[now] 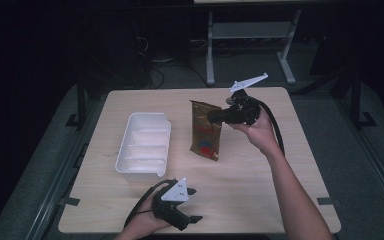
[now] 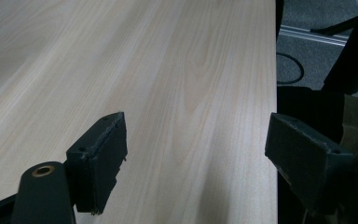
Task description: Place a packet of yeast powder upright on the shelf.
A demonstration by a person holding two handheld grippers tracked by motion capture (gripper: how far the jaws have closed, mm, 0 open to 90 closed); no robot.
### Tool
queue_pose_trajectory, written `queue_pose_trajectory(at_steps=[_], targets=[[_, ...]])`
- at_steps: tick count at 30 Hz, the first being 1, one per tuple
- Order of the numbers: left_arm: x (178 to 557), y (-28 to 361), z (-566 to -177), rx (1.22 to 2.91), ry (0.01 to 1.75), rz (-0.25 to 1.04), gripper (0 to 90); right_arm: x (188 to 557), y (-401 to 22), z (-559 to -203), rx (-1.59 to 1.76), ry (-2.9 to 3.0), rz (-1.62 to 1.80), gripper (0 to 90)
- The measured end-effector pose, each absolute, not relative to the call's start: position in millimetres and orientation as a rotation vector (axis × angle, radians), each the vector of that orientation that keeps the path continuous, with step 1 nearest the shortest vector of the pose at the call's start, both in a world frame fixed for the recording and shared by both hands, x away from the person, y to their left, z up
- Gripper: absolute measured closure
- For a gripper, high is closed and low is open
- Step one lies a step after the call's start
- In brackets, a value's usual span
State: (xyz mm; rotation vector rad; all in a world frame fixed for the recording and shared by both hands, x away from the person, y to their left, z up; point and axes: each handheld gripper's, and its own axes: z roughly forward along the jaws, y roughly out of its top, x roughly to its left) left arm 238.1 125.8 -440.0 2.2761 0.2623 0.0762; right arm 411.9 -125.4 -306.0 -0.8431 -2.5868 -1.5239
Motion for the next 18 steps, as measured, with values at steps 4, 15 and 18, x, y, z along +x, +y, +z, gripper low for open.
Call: queue_pose_trajectory(at_steps=[4,15,18], targets=[[238.6,126.3,-440.4,2.287,0.259,0.092,20.3,414.4,-118.1,-302.7,-0.827,-2.584,-1.529,83.8],[243.1,132.5,-440.5,2.267,0.290,0.099,20.3,419.3,-101.9,-297.4,-0.786,-2.573,-1.542,83.8],[242.9,132.2,-440.8,2.270,0.285,0.100,20.3,420.2,-97.3,-295.2,-0.772,-2.565,-1.550,83.8]])
